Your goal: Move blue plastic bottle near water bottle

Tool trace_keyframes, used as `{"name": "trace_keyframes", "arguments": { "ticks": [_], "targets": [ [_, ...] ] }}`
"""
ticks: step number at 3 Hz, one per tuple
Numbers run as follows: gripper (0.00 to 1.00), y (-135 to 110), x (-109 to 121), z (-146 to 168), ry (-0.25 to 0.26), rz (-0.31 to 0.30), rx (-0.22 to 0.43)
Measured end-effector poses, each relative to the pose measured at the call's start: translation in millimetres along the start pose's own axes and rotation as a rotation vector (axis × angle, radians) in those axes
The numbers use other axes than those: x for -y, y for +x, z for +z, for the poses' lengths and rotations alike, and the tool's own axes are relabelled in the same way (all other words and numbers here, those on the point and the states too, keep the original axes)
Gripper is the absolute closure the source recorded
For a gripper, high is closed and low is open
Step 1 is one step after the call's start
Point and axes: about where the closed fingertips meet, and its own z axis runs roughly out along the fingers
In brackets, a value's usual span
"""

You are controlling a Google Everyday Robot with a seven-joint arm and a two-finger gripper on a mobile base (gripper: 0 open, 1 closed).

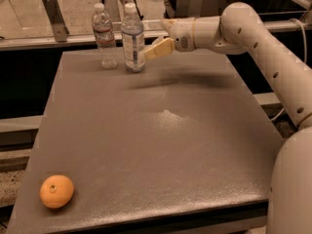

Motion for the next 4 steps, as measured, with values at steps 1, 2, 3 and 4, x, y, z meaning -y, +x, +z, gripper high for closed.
{"name": "trace_keyframes", "arguments": {
  "ticks": [1,2,3,4],
  "targets": [
    [0.00,-4.3,8.9,-77.0,0.090,-0.022,-0.028],
    [0.00,-10.0,25.9,-163.3,0.204,-0.055,-0.064],
    [0.00,-4.7,32.7,-228.2,0.290,-0.066,-0.083],
    [0.00,4.3,36.4,-274.5,0.360,-0.052,-0.101]
  ]
}}
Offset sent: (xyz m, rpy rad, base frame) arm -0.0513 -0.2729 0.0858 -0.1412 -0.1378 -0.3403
